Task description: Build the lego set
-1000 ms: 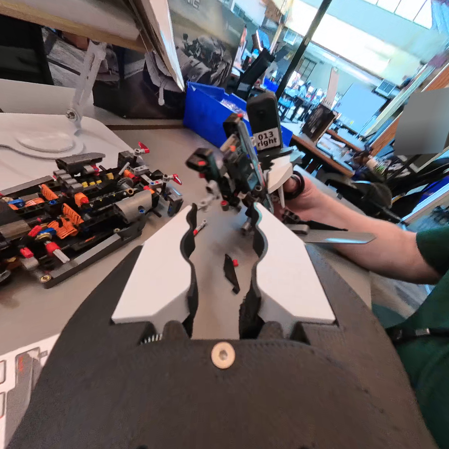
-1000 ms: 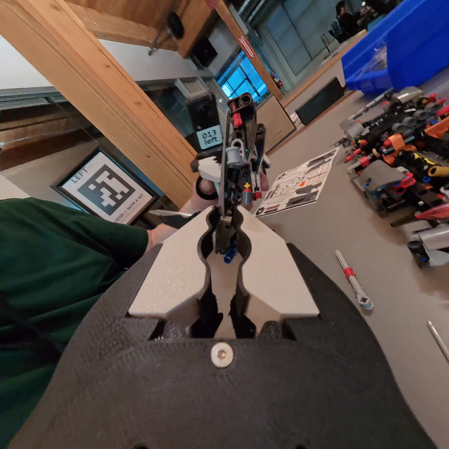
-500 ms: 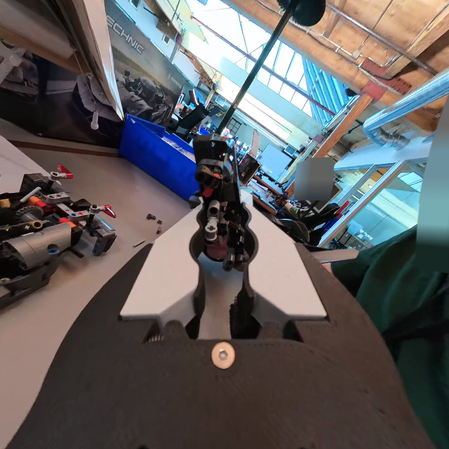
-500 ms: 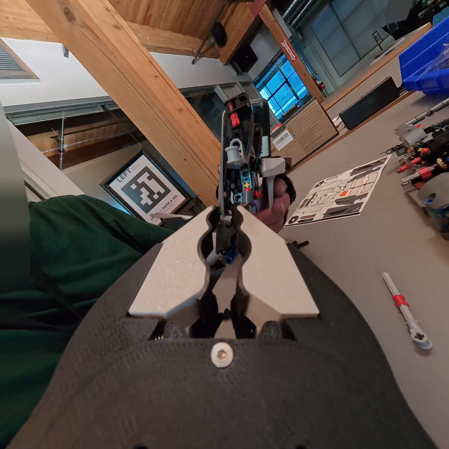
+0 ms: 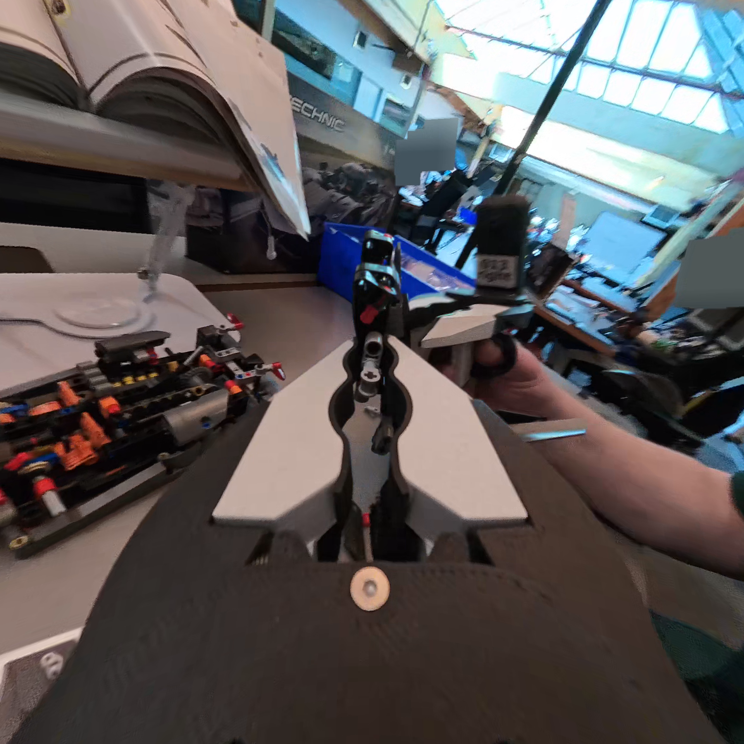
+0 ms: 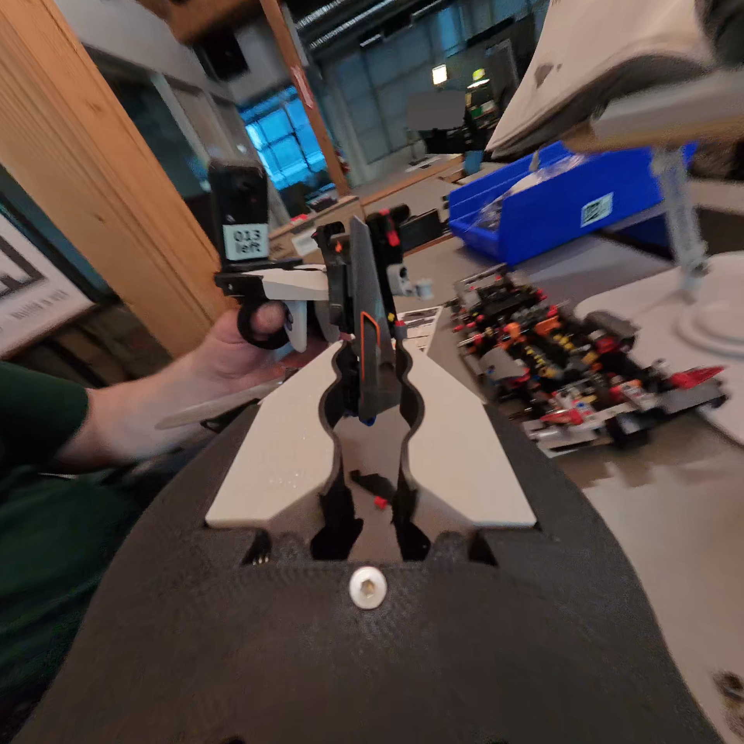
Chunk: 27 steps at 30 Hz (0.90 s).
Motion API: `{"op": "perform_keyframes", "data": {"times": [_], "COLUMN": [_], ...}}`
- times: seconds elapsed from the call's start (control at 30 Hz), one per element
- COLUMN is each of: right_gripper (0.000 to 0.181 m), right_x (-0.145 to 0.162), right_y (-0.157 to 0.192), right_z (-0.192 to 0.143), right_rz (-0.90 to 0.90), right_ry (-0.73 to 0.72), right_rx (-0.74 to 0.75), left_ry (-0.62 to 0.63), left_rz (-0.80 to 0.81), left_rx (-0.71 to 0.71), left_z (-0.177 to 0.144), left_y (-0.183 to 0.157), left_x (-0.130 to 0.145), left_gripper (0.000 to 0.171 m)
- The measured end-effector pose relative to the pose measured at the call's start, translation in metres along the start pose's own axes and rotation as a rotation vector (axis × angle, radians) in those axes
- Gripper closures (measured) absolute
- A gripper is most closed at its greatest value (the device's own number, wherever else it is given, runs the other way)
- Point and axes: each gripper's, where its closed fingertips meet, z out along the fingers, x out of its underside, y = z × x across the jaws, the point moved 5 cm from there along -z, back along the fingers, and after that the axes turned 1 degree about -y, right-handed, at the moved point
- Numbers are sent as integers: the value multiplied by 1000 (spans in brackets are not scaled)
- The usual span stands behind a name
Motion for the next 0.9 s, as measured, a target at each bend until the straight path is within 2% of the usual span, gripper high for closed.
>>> {"op": "perform_keyframes", "data": {"times": [0.13,0.23,0.47,0.53,0.73,0.8,0.9], "right_gripper": [163,166,154,156,155,159,162], "right_x": [-6,-9,-11,-9,-7,-6,-15], "right_y": [20,20,16,13,14,13,19], "right_z": [4,5,4,6,7,8,1], "right_rz": [-207,-224,-220,-192,-229,-265,-351], "right_ry": [49,28,11,5,45,78,45], "right_rx": [47,88,183,224,329,369,399], "left_ry": [75,104,190,211,194,176,188], "left_rz": [240,381,628,659,573,570,619], "left_rx": [-158,-211,-388,-433,-446,-448,-458], "left_z": [9,16,24,27,33,34,37], "left_y": [-11,-24,-32,-32,-28,-29,-30], "left_x": [0,-2,-5,-4,-2,-3,-3], "left_gripper": [165,165,164,164,165,165,165]}}
